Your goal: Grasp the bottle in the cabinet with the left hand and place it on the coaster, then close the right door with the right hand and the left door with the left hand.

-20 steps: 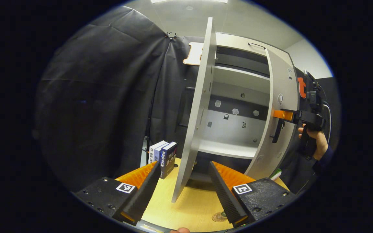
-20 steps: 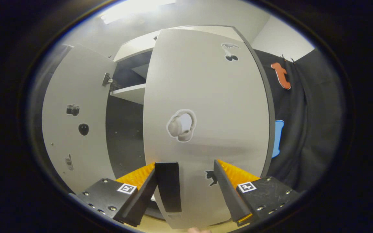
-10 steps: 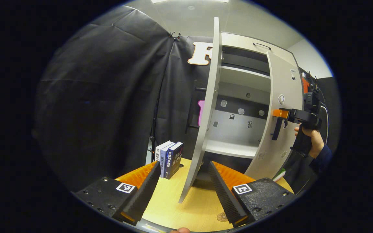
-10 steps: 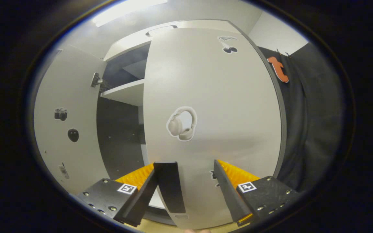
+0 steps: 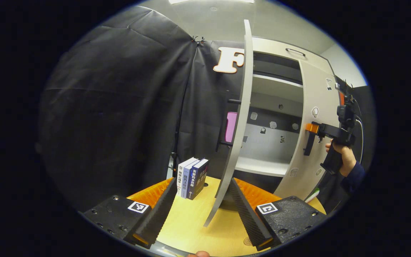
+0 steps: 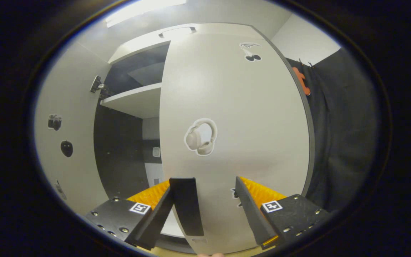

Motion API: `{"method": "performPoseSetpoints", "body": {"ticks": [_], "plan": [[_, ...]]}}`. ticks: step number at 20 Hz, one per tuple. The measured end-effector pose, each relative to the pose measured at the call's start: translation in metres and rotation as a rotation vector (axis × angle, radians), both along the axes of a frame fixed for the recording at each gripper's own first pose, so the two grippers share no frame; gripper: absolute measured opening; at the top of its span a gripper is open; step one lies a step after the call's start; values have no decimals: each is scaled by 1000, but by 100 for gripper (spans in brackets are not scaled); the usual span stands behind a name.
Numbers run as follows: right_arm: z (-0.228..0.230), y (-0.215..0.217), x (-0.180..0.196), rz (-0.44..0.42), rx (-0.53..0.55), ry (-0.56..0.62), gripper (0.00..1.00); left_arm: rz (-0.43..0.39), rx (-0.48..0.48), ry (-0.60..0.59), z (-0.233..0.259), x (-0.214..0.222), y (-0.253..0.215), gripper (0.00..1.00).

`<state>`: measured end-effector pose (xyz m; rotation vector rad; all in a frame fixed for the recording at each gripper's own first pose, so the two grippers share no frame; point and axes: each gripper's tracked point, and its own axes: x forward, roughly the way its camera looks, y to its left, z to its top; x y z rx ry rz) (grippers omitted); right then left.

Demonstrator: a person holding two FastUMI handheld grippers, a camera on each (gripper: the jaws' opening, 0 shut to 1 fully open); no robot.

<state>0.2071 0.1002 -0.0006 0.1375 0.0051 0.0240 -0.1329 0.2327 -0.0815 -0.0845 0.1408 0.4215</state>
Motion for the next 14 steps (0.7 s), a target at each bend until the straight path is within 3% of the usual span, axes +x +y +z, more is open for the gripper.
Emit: {"method": "performPoseSetpoints", "body": {"ticks": [14], "plan": [[0, 0, 9, -53, 5, -19, 96, -13, 14, -44, 28, 20, 24, 94]]}}
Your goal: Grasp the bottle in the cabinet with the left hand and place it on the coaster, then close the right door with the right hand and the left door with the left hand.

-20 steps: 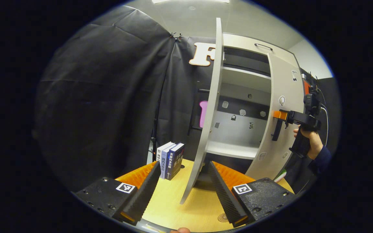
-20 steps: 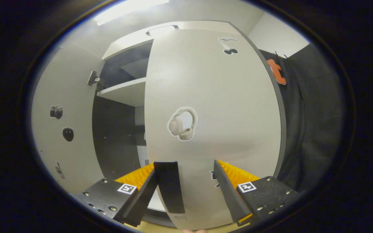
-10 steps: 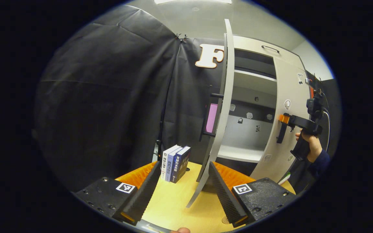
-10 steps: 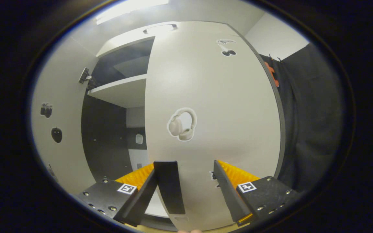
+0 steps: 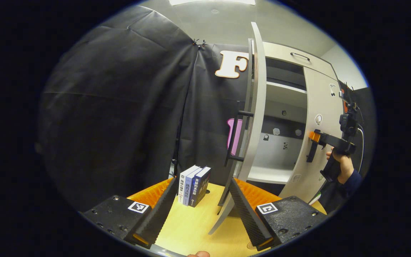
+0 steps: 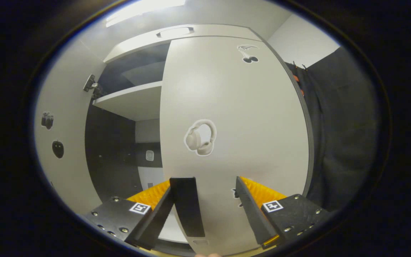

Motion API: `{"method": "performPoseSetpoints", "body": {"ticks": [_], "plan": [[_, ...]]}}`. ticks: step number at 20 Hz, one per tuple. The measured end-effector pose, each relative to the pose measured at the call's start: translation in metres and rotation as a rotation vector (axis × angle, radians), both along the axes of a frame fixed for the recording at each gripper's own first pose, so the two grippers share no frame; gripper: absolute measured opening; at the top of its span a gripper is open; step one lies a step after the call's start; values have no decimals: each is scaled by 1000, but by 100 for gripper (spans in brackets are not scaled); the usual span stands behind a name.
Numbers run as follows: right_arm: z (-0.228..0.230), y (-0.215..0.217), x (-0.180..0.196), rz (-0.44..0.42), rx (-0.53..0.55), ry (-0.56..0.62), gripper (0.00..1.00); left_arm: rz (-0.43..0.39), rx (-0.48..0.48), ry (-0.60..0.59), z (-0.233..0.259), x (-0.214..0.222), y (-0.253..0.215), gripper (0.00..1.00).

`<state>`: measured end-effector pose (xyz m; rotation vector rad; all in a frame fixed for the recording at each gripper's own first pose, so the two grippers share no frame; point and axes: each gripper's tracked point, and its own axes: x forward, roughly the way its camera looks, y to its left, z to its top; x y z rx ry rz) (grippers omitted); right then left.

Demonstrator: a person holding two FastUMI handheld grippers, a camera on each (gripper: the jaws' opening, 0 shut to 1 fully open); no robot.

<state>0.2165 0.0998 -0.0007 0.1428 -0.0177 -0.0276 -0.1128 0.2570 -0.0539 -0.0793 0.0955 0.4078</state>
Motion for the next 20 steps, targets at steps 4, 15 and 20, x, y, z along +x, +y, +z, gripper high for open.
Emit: {"method": "performPoseSetpoints", "body": {"ticks": [4, 15, 20], "plan": [[0, 0, 0, 1, -2, 0, 99, 6, 15, -29, 22, 6, 10, 94], [9, -17, -87, 53, -101, -23, 99, -100, 70, -136, 102, 54, 22, 94], [14, -33, -118, 41, -169, -50, 99, -189, 133, -116, 113, 78, 5, 94]]}}
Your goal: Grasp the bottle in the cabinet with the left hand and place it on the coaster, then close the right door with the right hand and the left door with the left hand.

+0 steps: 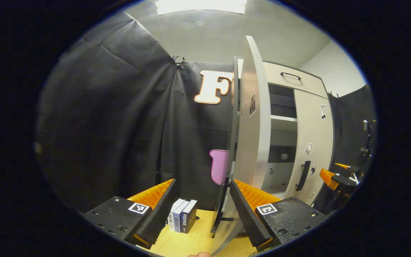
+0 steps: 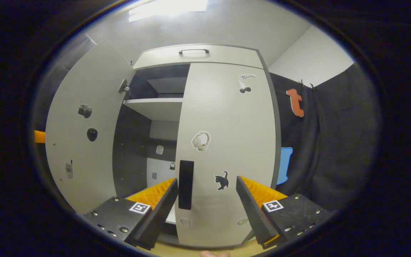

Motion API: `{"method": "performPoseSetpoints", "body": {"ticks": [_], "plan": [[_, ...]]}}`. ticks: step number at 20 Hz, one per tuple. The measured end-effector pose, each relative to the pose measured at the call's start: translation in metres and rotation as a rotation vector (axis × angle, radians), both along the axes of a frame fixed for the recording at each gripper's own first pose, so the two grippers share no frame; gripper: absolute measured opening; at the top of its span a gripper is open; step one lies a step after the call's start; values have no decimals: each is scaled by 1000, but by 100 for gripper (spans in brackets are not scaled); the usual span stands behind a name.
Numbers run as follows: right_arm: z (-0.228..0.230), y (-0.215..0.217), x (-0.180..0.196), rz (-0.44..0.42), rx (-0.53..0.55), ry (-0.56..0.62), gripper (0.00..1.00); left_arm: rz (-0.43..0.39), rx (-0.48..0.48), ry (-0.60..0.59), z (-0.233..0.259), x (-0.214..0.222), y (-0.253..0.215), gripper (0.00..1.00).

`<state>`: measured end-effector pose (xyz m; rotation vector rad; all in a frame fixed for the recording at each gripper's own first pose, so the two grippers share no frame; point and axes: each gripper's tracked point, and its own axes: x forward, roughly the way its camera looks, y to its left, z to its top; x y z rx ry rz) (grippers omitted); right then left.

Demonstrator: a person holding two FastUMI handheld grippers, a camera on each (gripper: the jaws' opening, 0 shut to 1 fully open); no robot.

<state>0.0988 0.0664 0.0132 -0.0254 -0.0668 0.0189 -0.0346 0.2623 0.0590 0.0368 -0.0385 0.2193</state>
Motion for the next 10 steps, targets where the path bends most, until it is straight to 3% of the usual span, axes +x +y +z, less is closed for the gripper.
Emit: {"method": "performPoseSetpoints", "body": {"ticks": [2, 4, 6, 7, 10], "plan": [[-5, -10, -5, -14, 2, 16, 99, -8, 26, 8, 2, 4, 0, 87], [-11, -19, -9, -28, 15, 37, 99, -41, 12, 19, 0, 6, -5, 93], [-15, -28, -12, -44, 28, 55, 99, -67, -24, 21, -1, 6, -9, 87], [-16, -32, -14, -51, 33, 57, 99, -80, -48, 17, -2, 7, -12, 92], [-16, -42, -16, -71, 41, 54, 97, -118, -129, 14, -7, 11, -28, 92]]}}
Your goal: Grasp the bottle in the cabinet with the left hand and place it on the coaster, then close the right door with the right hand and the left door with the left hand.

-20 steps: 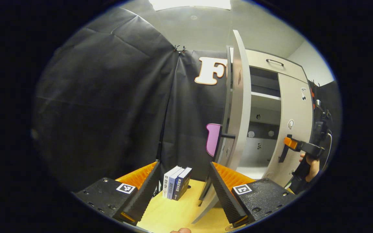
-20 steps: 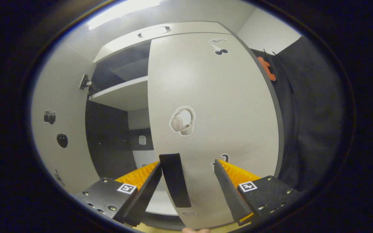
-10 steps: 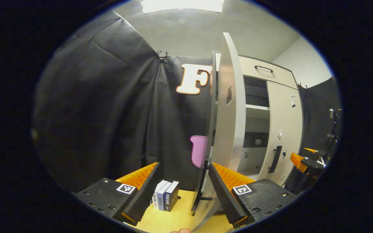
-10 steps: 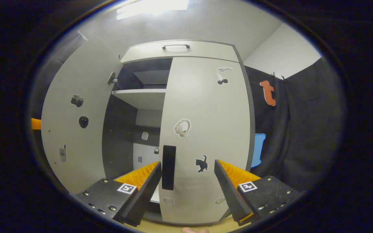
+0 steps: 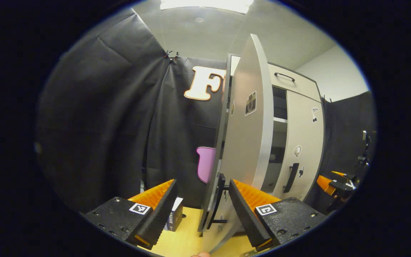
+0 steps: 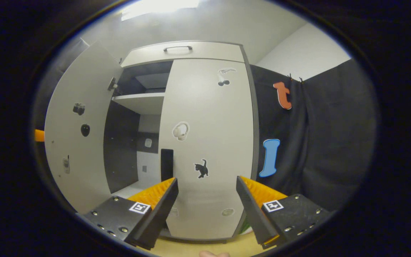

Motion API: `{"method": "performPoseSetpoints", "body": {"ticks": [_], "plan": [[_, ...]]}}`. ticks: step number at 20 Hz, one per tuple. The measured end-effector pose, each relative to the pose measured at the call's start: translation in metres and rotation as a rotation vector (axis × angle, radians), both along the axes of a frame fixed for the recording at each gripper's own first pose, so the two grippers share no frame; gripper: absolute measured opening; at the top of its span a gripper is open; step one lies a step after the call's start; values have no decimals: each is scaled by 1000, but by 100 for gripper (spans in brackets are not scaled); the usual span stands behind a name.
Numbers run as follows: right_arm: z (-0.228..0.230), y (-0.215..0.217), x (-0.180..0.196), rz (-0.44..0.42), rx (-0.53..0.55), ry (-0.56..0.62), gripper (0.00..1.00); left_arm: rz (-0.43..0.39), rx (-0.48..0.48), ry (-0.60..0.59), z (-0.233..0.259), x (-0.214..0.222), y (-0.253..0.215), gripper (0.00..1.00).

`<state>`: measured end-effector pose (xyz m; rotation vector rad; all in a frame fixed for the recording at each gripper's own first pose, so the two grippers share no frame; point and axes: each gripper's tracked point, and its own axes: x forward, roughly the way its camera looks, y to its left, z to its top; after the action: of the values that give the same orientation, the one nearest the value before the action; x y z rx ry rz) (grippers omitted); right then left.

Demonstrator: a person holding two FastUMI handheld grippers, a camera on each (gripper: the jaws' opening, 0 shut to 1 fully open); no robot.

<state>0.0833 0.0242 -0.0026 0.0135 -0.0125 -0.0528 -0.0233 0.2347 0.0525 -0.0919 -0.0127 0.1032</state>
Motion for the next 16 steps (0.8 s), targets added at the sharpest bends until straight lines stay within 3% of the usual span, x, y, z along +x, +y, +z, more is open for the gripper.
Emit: {"method": "performPoseSetpoints", "body": {"ticks": [5, 11, 13, 15, 16], "plan": [[-4, -14, -4, -17, 17, 14, 97, -112, -35, 0, -9, 15, -51, 92], [-10, -45, -14, -70, 32, 34, 97, -183, -67, 11, -17, 33, -91, 92], [-11, -54, -15, -86, 42, 35, 97, -196, -55, 13, -18, 40, -100, 87], [-10, -62, -18, -99, 44, 35, 97, -200, -52, 21, -21, 49, -107, 99], [-10, -65, -19, -106, 43, 33, 97, -209, -66, 25, -22, 54, -114, 96]]}}
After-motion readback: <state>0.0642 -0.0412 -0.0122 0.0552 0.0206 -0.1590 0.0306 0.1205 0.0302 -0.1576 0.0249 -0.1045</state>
